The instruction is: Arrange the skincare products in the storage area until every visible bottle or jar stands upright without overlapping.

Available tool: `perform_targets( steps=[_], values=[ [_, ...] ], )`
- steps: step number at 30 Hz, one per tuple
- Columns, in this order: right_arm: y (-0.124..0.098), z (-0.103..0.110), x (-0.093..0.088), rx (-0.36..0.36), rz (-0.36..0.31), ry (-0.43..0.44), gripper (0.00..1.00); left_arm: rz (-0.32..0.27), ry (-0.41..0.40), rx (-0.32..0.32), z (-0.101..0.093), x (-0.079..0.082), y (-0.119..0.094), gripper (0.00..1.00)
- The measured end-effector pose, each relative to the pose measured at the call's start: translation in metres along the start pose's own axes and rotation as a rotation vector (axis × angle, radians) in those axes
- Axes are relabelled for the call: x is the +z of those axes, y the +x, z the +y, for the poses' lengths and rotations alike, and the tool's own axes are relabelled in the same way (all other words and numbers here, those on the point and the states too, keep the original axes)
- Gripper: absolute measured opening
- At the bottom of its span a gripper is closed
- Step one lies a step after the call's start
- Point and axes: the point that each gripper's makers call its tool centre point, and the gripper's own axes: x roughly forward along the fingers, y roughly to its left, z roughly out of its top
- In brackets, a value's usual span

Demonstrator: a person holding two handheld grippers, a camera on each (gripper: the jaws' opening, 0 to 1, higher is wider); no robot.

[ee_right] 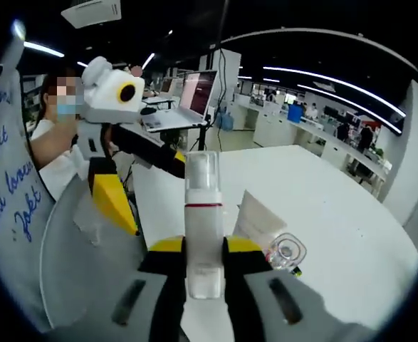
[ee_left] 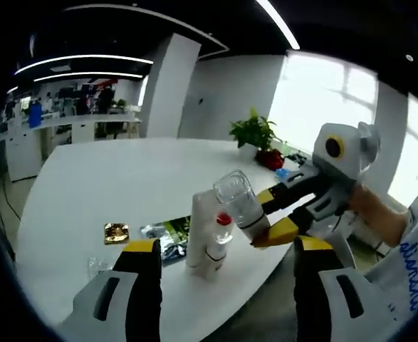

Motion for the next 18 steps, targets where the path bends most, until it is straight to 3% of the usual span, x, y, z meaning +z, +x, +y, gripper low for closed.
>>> perform_targets(
  steps=[18],
  values=[
    [0.02,0.019,-0.001,0.011,-0.02,0.014,0.18,-0.024,-0.119,-0.026,-0.001,0.001,0.01,0.43]
  ],
)
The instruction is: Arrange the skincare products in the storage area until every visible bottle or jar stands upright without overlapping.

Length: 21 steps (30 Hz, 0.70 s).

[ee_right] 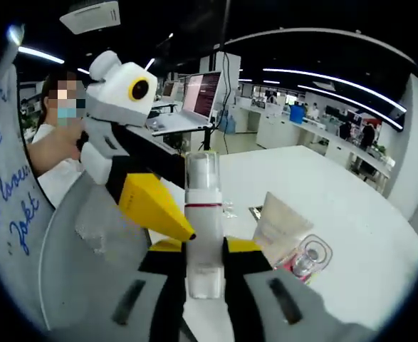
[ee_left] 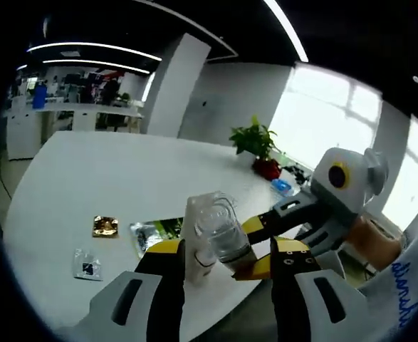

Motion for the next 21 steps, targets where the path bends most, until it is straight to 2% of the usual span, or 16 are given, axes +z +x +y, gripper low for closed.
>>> perform_targets(
  steps=[11,21],
  values=[
    [0.009,0.008,0.001,-0.015,0.009,-0.016,0.19,-0.013,-0.073,-0.003,0.007,-0.003,0.003,0.25],
    [0.018,0.011,-0.001,-0.02,0.03,-0.057,0.19,-0.005,-0.097,0.002,0.014,-0.009,0.001,0.23]
  ],
)
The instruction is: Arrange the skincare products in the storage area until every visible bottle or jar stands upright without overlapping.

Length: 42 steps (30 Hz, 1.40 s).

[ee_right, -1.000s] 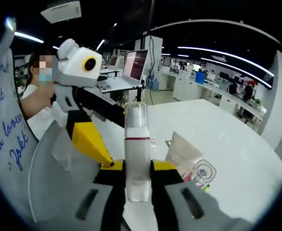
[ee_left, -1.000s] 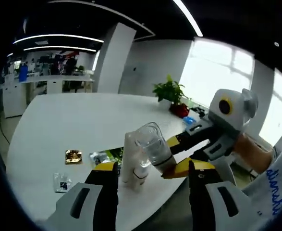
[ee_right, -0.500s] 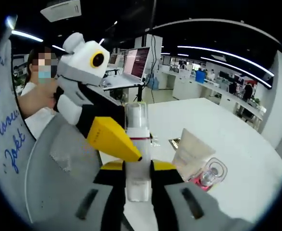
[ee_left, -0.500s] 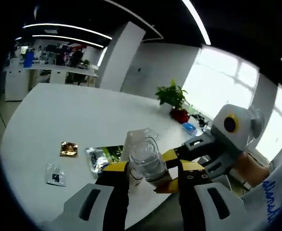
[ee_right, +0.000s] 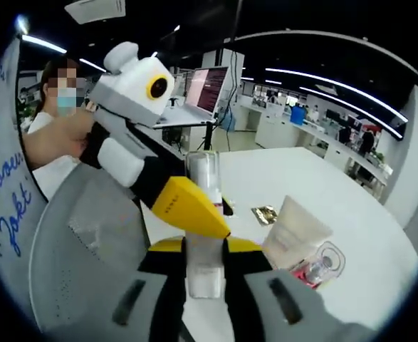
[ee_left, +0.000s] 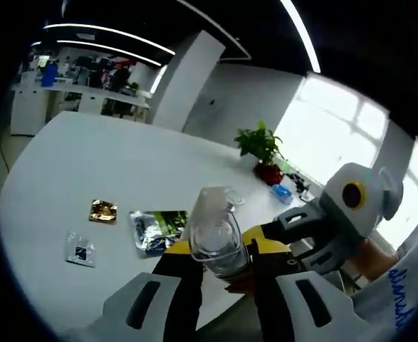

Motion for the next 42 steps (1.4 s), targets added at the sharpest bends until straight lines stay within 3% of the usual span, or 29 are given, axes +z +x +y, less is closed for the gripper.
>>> perform_targets(
  steps=[5,12,19,21,28,32,42],
  values=[
    [0.001,0.001,-0.001,0.008,0.005,0.012,0.19,0.007,-0.01,-0.029,-0.002,0.0,0.0,0.2],
    [0.002,0.007,-0.002,0.048,-0.003,-0.002,0.21,0.087,0.091,-0.101,-0.01,-0.006,0.0,0.18],
    [0.001,0.017,0.005,0.126,-0.046,0.012,0.24,0.144,0.293,-0.281,-0.025,-0.005,-0.011,0.18],
    [0.001,0.024,0.005,0.161,-0.053,0.018,0.24,0.178,0.312,-0.318,-0.028,-0.008,-0.014,0.18],
    [0.0,0.031,0.002,0.208,-0.07,0.058,0.24,0.21,0.394,-0.431,-0.036,-0.014,-0.02,0.18],
    [0.001,0.039,-0.003,0.242,-0.051,0.047,0.24,0.24,0.512,-0.506,-0.045,-0.023,-0.024,0.17],
    [-0.003,0.05,-0.001,0.305,-0.058,0.046,0.23,0.255,0.589,-0.635,-0.056,-0.026,-0.032,0.18]
  ],
)
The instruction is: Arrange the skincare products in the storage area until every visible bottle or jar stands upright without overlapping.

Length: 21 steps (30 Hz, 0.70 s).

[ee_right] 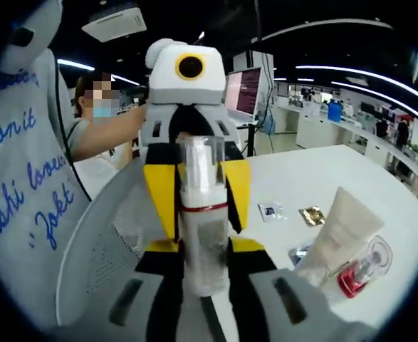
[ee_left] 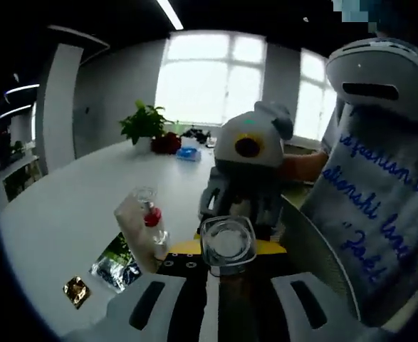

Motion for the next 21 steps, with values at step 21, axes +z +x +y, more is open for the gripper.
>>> perform_targets(
  steps=[21],
  values=[
    [-0.005,0.031,-0.002,0.295,-0.022,0.012,0.23,0.072,0.226,-0.348,-0.034,0.001,0.002,0.18]
  ],
)
